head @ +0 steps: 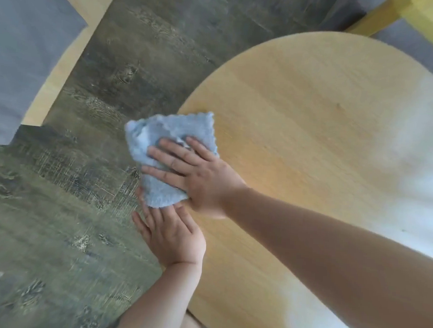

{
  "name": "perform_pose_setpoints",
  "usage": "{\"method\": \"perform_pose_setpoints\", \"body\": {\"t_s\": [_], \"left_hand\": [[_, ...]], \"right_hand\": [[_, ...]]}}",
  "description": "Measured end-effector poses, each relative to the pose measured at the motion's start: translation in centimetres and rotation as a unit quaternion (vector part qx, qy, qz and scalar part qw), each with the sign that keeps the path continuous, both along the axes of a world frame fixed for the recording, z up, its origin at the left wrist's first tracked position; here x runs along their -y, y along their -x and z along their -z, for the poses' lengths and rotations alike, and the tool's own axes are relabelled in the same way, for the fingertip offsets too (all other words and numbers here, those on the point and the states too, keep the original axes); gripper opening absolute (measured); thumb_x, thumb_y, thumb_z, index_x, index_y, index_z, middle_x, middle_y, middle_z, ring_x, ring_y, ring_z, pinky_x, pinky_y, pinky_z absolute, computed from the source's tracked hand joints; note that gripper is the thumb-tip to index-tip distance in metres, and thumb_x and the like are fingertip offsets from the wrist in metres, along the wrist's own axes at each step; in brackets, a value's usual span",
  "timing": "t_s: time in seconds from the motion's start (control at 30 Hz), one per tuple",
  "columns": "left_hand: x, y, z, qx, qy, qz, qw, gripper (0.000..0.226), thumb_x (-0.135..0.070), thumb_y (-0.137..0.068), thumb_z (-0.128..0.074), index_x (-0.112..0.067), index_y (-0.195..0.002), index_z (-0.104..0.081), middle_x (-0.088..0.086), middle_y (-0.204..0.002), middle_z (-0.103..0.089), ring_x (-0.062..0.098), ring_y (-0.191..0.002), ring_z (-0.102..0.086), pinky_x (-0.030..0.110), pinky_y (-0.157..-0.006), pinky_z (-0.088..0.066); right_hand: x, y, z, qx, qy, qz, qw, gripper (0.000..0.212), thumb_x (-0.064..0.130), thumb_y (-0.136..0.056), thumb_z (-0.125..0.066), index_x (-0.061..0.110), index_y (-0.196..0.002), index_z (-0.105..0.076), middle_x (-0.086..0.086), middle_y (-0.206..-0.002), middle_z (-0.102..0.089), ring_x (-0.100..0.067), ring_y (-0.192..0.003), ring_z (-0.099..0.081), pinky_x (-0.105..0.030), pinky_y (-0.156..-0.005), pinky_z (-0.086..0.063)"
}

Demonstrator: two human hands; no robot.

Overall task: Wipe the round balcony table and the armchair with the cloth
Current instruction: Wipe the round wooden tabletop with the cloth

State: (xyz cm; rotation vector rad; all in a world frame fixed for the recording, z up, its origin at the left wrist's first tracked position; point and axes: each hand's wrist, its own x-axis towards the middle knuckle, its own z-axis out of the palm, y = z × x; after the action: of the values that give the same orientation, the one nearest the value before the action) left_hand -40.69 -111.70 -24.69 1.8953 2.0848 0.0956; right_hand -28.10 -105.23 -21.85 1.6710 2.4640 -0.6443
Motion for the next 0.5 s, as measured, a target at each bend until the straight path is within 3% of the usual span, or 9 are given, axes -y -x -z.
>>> {"method": "perform_pose_setpoints", "body": {"t_s": [0.03, 0.07, 0.13, 0.17, 0.23, 0.33, 0.4, 0.47, 0.5], "left_hand": [[0.0, 0.1, 0.1, 0.0, 0.001, -0.002, 1.0, 0.053, -0.028, -0.098, -0.024, -0.001, -0.139, -0.044, 0.014, -0.152, -0.033, 0.027, -0.142, -0.027, 0.046, -0.117, -0.011], [0.1, 0.1, 0.1, 0.0, 0.0, -0.006, 1.0, 0.053, -0.027, -0.098, -0.023, -0.002, -0.141, -0.041, 0.012, -0.155, -0.029, 0.025, -0.144, -0.024, 0.045, -0.117, -0.01], [0.1, -0.1, -0.1, 0.004, -0.01, -0.006, 1.0, 0.056, -0.027, -0.098, -0.023, -0.005, -0.149, -0.024, 0.008, -0.159, -0.017, 0.02, -0.146, -0.016, 0.043, -0.118, -0.008], [0.0, -0.2, -0.3, 0.008, -0.015, -0.003, 1.0, 0.057, -0.027, -0.098, -0.023, -0.006, -0.151, -0.018, 0.007, -0.159, -0.013, 0.019, -0.147, -0.015, 0.043, -0.118, -0.008], [0.0, -0.4, -0.3, 0.013, -0.02, -0.005, 1.0, 0.058, -0.028, -0.098, -0.023, -0.005, -0.151, -0.015, 0.008, -0.16, -0.012, 0.019, -0.147, -0.014, 0.043, -0.118, -0.009], [-0.1, -0.2, -0.1, -0.001, -0.014, -0.01, 1.0, 0.06, -0.028, -0.096, -0.022, -0.003, -0.151, -0.019, 0.011, -0.159, -0.017, 0.021, -0.147, -0.016, 0.045, -0.118, -0.015], [0.0, -0.2, -0.1, -0.001, -0.006, -0.008, 1.0, 0.061, -0.026, -0.094, -0.024, -0.003, -0.151, -0.018, 0.011, -0.159, -0.016, 0.022, -0.147, -0.016, 0.045, -0.118, -0.013], [0.0, -0.4, -0.4, 0.009, -0.007, 0.002, 1.0, 0.059, -0.026, -0.097, -0.025, -0.006, -0.151, -0.015, 0.01, -0.16, -0.013, 0.022, -0.147, -0.015, 0.044, -0.118, -0.01], [-0.1, -0.3, -0.5, 0.013, -0.008, 0.015, 1.0, 0.059, -0.026, -0.098, -0.025, -0.007, -0.152, -0.014, 0.009, -0.16, -0.012, 0.022, -0.147, -0.013, 0.044, -0.118, -0.008]], "right_hand": [[-1.5, -1.0, 0.0, 0.007, -0.001, -0.101, 0.995, 0.069, 0.046, -0.093, -0.039, 0.036, -0.152, -0.005, 0.006, -0.161, -0.002, -0.018, -0.148, 0.003, -0.043, -0.115, 0.015], [-2.9, -2.0, 0.1, 0.023, -0.006, -0.086, 0.996, 0.069, 0.041, -0.094, -0.044, 0.036, -0.152, -0.006, 0.008, -0.161, -0.004, -0.017, -0.148, 0.002, -0.043, -0.114, 0.016], [-4.0, -4.1, 1.5, 0.029, -0.044, 0.196, 0.979, 0.072, 0.031, -0.091, -0.051, 0.035, -0.152, -0.013, 0.006, -0.16, -0.011, -0.018, -0.148, -0.003, -0.044, -0.116, 0.01], [-3.3, -4.6, 1.5, 0.029, -0.067, 0.374, 0.925, 0.074, 0.027, -0.087, -0.052, 0.033, -0.152, -0.017, 0.004, -0.16, -0.014, -0.019, -0.148, -0.005, -0.044, -0.118, 0.005], [-0.1, -3.0, 1.1, 0.034, -0.088, 0.492, 0.866, 0.077, 0.026, -0.08, -0.052, 0.028, -0.152, -0.022, -0.001, -0.159, -0.018, -0.024, -0.148, -0.008, -0.047, -0.118, -0.002], [3.9, 0.6, 0.9, -0.019, -0.06, 0.124, 0.99, 0.071, 0.041, -0.085, -0.041, 0.029, -0.152, -0.018, 0.0, -0.159, -0.018, -0.025, -0.147, -0.012, -0.046, -0.117, 0.0], [4.2, -1.3, 0.8, -0.021, -0.049, 0.069, 0.996, 0.068, 0.039, -0.087, -0.035, 0.032, -0.152, -0.014, 0.006, -0.16, -0.014, -0.019, -0.147, -0.012, -0.04, -0.118, 0.001], [6.5, -3.3, 1.3, -0.013, -0.054, 0.36, 0.931, 0.076, 0.029, -0.081, -0.045, 0.031, -0.152, -0.018, 0.006, -0.159, -0.016, -0.016, -0.147, -0.011, -0.039, -0.119, -0.003], [8.8, -3.6, 1.0, -0.007, -0.052, 0.525, 0.85, 0.082, 0.024, -0.076, -0.049, 0.029, -0.152, -0.019, 0.005, -0.159, -0.017, -0.016, -0.147, -0.009, -0.038, -0.12, -0.002]]}}
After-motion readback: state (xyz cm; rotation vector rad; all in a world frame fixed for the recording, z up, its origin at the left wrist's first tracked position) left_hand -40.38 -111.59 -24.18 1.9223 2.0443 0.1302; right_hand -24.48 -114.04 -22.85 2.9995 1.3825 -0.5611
